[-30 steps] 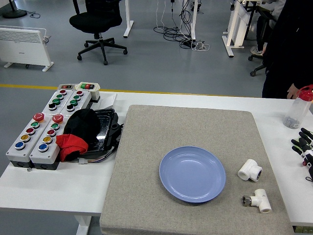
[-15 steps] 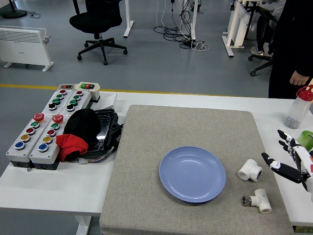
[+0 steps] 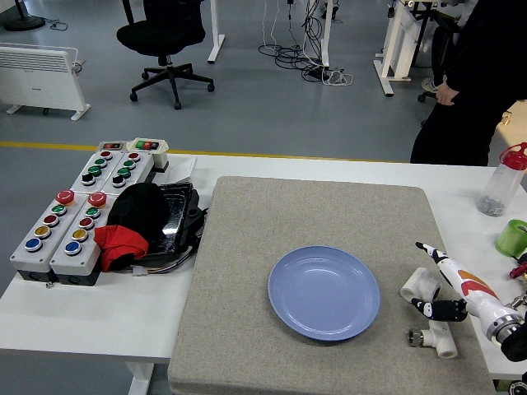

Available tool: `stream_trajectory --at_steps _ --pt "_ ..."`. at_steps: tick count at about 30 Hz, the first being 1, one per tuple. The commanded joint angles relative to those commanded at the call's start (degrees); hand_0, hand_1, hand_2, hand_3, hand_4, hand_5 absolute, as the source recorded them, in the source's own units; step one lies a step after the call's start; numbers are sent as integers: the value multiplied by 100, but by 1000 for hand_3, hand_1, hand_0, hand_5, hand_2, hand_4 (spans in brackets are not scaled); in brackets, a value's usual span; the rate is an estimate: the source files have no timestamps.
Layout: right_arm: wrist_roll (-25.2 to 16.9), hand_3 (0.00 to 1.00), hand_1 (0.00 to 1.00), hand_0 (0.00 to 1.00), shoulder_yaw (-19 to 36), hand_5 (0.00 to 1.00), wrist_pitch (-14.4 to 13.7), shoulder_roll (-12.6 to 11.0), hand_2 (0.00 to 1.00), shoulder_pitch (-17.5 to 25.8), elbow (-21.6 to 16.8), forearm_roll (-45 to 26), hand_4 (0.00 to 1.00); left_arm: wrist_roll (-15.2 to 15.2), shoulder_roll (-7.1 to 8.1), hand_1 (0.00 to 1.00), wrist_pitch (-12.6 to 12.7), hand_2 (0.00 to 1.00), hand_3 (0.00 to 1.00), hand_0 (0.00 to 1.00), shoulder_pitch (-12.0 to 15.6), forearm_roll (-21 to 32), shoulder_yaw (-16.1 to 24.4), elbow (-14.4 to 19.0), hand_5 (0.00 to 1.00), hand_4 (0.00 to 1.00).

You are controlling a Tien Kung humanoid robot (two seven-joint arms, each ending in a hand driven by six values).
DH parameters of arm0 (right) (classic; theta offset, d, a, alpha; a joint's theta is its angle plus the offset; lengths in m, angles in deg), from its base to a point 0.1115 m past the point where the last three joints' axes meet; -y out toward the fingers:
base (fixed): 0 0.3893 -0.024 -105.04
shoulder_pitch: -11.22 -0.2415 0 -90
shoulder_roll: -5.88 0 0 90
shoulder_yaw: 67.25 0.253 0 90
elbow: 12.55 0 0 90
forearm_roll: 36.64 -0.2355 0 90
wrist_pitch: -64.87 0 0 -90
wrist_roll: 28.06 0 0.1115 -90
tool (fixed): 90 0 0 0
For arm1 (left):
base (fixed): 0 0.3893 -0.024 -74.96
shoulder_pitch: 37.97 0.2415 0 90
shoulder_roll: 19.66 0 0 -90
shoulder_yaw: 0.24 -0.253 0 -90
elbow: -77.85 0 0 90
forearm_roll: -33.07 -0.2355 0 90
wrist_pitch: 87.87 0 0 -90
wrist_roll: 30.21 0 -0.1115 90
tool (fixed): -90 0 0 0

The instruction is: Pick pipe place plate twice

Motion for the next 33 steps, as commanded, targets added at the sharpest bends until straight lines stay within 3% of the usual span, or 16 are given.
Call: stream_trajectory --at_steps 6,8,13,14,19,20,25,26,31,32,33 --pt "27 998 973 998 -185 363 -45 14 998 -98 139 -206 838 -3 0 742 5 721 654 719 23 6 -3 2 998 400" --pt "43 976 924 975 -245 387 -88 39 998 -134 201 -261 827 -11 -3 742 3 721 654 719 32 -23 12 4 998 400" --pt "114 976 924 975 -352 387 -355 75 998 -186 326 -364 827 -25 -8 742 2 721 654 719 55 -71 36 9 998 400" --pt "137 901 813 828 -360 386 -339 69 930 -190 351 -359 799 -28 -9 742 2 721 655 720 61 -79 41 11 998 400" --pt "193 901 813 828 -432 386 -262 14 930 -210 408 -291 799 -36 -14 742 0 721 655 720 76 -108 55 14 998 400" --pt "191 788 682 628 -439 317 -255 11 757 -215 417 -287 657 -36 -14 742 0 721 655 721 77 -110 56 14 998 400" --pt "121 788 682 628 -460 317 -331 8 757 -247 467 -253 657 -31 -14 742 -4 721 655 721 70 -103 49 12 998 400" --pt "106 758 602 492 -467 267 -376 6 695 -251 468 -253 596 -30 -14 742 -4 721 655 721 66 -93 45 12 998 400" --pt "33 758 602 492 -486 267 -653 18 695 -278 493 -249 596 -27 -17 742 -4 721 655 722 45 -80 42 11 998 400" --pt "31 723 486 343 -481 234 -665 20 618 -281 498 -242 547 -27 -17 742 -4 721 655 722 43 -78 41 11 998 400" --pt "37 723 486 343 -472 234 -664 22 618 -285 507 -240 547 -26 -18 742 -4 721 655 722 41 -76 42 11 998 400"
